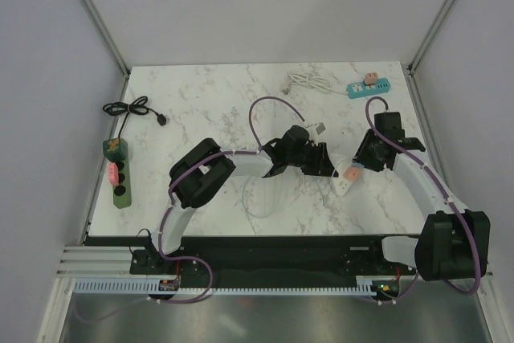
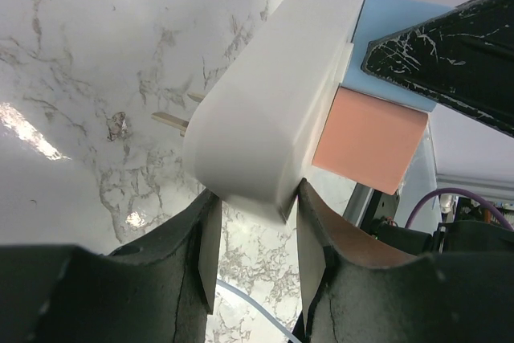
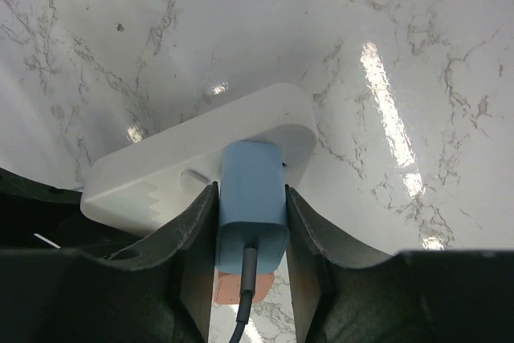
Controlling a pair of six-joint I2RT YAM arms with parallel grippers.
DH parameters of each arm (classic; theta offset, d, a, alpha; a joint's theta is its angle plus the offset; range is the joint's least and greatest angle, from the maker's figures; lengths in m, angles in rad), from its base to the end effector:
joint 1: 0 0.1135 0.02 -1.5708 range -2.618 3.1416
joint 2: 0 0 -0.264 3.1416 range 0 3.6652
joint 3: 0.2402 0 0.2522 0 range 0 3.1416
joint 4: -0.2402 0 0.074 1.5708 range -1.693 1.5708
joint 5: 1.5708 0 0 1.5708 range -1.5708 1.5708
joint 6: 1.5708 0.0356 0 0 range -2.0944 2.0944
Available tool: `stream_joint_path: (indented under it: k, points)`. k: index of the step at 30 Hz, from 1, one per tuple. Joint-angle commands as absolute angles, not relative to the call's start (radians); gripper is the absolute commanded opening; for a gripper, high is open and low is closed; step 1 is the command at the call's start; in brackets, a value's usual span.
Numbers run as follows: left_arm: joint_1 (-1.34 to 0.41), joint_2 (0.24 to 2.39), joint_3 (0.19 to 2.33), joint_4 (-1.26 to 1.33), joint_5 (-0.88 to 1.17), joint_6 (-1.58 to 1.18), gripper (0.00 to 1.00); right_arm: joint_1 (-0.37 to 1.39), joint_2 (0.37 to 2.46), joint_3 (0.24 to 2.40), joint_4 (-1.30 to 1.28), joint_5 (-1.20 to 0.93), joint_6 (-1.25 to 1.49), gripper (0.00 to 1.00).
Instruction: Pull the plug off the socket
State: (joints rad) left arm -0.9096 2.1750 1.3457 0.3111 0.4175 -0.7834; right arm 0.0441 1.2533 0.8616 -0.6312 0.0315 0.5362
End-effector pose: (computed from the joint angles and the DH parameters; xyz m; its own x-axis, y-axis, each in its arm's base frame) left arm 0.2786 -0.3816 0.1379 -0.8773 0.0771 -0.4738 0.4498 0.4766 -0.7553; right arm 0.2438 0.0096 0.2327 -0.7472 0.4782 -0.4615 0.4119 0.8782 0.2430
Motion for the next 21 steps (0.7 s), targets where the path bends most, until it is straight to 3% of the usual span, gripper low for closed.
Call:
stream_joint_path:
  k: [1,3,7,21]
  points:
    - [-0.893,2.260,1.325,0.126,0.233,-0.672,0.02,0.049,1.203,0.911,-0.680,-0.061,0.488,0.00]
    - [-0.894,2.263,1.328,0.117,0.232,-0.672,0.02,0.054,1.206,0.911,-0.667,-0.130,0.495,0.00]
    - [-0.894,2.261,1.344,0.095,0.230,-0.672,0.02,0.060,1.196,0.914,-0.681,-0.035,0.494,0.00]
    - [-0.896,2.181,1.315,0.164,0.350,-0.762,0.02,0.058,1.203,0.802,-0.632,-0.113,0.465,0.00]
